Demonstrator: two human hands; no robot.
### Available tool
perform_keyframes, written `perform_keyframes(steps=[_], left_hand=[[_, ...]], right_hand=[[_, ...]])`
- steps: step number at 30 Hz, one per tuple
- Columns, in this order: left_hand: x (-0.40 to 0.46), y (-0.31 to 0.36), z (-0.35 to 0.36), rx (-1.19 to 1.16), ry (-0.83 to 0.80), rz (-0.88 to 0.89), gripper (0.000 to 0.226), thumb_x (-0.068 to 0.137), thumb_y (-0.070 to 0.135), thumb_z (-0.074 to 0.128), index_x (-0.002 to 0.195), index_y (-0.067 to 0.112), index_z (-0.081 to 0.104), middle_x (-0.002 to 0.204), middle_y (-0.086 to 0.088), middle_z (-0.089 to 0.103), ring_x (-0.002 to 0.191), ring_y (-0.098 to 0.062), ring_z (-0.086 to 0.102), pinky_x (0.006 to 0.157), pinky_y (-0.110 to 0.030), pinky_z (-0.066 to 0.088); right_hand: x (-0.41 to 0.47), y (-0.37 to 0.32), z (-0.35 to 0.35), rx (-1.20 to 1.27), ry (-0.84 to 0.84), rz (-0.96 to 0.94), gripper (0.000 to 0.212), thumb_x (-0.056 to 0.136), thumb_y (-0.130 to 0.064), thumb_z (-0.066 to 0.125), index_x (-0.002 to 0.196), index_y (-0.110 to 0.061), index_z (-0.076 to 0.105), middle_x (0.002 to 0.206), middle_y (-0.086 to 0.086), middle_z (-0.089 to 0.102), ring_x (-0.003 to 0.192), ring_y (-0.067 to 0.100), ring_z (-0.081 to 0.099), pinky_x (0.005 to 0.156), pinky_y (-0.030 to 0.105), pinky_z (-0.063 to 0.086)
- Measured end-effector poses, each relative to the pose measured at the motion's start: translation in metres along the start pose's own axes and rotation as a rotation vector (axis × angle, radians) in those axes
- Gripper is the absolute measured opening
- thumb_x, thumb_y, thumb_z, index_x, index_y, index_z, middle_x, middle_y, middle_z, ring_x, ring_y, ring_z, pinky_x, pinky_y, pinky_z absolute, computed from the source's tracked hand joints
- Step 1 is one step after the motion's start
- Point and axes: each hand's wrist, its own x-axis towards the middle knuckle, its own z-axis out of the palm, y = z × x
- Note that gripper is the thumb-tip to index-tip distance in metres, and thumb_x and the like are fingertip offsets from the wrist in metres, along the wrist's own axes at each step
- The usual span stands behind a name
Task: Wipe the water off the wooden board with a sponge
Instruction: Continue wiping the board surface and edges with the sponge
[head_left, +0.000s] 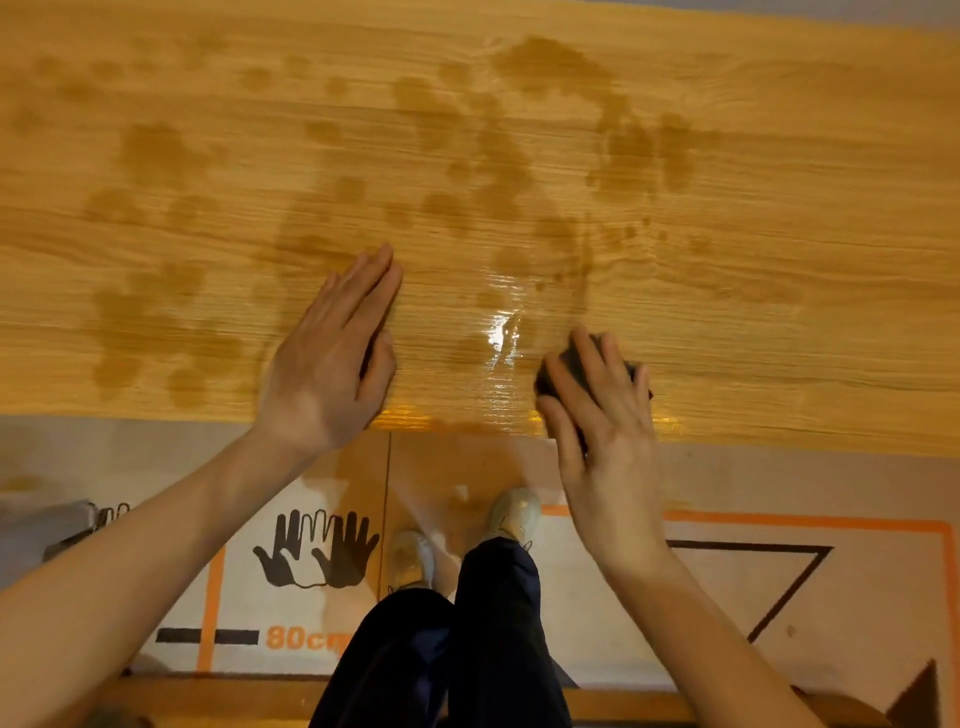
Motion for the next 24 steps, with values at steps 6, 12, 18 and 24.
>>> perform_keyframes(steps=[6, 12, 18, 24], left_hand=[[0.001, -0.002, -0.001, -0.021, 0.041, 0.024, 0.054, 0.103, 0.015, 0.044, 0.153, -0.003, 0.036, 0.163, -0.017, 0.031, 0.154, -0.029, 0.026, 0.127, -0.043, 0.021], [-0.004, 0.002, -0.003, -0.037, 0.076, 0.003, 0.053, 0.102, 0.018, 0.05, 0.15, -0.003, 0.042, 0.16, -0.021, 0.035, 0.152, -0.034, 0.03, 0.123, -0.052, 0.028], [0.001, 0.004, -0.004, -0.041, 0.08, -0.03, 0.054, 0.101, 0.022, 0.053, 0.149, -0.001, 0.044, 0.16, -0.02, 0.036, 0.152, -0.033, 0.03, 0.125, -0.046, 0.026], [0.001, 0.004, -0.004, -0.037, 0.061, -0.061, 0.057, 0.101, 0.032, 0.051, 0.148, 0.001, 0.047, 0.159, -0.018, 0.038, 0.151, -0.033, 0.033, 0.118, -0.055, 0.034]], right_hand=[[0.056, 0.0, 0.009, -0.013, -0.045, -0.094, 0.034, 0.102, -0.023, 0.046, 0.132, -0.015, 0.059, 0.15, 0.006, 0.043, 0.145, 0.025, 0.028, 0.122, 0.045, 0.01], [0.058, -0.006, 0.01, 0.064, -0.04, -0.047, 0.035, 0.102, -0.025, 0.047, 0.135, -0.017, 0.056, 0.154, 0.003, 0.037, 0.148, 0.021, 0.02, 0.122, 0.044, 0.002], [0.034, -0.011, 0.016, 0.076, -0.164, -0.212, 0.033, 0.1, -0.022, 0.048, 0.131, -0.018, 0.06, 0.15, 0.006, 0.044, 0.146, 0.027, 0.026, 0.119, 0.056, 0.011], [0.113, -0.021, 0.032, 0.092, -0.041, -0.1, 0.029, 0.1, -0.023, 0.053, 0.126, -0.018, 0.064, 0.148, 0.004, 0.046, 0.145, 0.025, 0.028, 0.118, 0.029, -0.004]])
